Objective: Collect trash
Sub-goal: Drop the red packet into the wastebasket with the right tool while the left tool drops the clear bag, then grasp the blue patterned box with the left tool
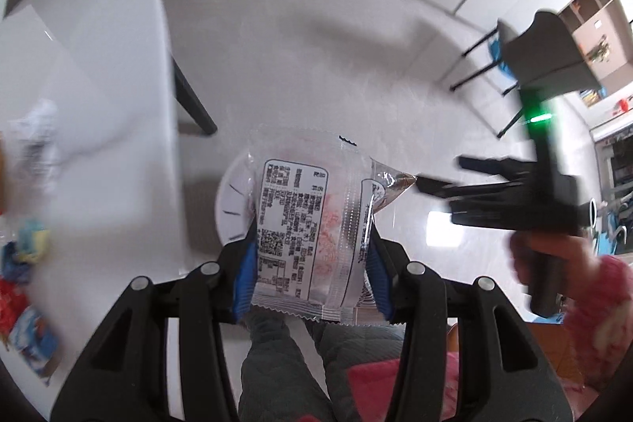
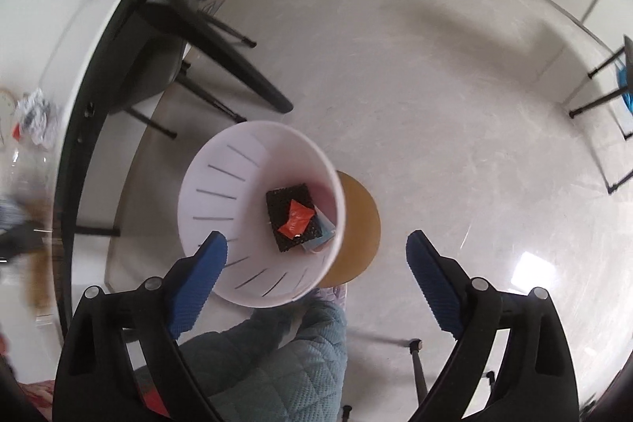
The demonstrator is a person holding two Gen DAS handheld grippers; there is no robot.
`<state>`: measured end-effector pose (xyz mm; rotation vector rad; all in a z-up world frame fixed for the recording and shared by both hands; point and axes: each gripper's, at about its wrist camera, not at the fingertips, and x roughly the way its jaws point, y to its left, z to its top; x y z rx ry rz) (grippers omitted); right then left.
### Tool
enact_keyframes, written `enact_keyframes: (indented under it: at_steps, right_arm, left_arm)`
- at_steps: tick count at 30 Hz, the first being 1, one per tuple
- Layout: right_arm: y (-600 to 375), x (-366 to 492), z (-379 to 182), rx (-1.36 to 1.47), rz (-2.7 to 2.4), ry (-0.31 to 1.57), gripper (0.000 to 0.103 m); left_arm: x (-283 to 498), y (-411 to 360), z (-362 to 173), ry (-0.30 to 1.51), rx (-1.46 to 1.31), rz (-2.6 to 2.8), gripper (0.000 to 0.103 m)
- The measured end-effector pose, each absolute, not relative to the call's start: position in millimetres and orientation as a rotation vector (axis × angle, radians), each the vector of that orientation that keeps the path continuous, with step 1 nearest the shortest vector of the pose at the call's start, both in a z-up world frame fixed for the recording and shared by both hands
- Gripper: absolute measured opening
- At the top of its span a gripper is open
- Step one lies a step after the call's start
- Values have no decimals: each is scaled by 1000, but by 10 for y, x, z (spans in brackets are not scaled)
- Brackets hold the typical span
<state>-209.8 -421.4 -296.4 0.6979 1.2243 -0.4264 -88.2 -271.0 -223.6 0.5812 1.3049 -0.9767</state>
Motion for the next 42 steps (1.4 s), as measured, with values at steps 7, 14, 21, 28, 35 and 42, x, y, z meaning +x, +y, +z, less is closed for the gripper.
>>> enact_keyframes:
  at_steps: [7,14,21,28,35,42]
  right_arm:
    - [-4299,-2272,-2942,735,-458,1202,91]
    - [-4221,-2227,-2799,708,-449,1191,91]
    - [-3999,-1842,-2181,572,-375,1100,93]
    - [-3484,-1295,-1454,406,-211,959,100]
    - [-2919,-747,-1172,279,-5,928,100]
    - [-2508,-459,-1174,194,111,976,100]
  left_arm:
    - [-898,-2973,-2880,1386,696,-891,71]
    - [-831,-2852,-2538,1374,619,-873,79]
    - [-627,-2341,-1481,1177,524,-817,95]
    - [-374,-1455,-802,1066,392,-642,95]
    - [-171,-609,-765,1052,312,-455,95]
    - [-120,-142,-1038,1060,396,-483,95]
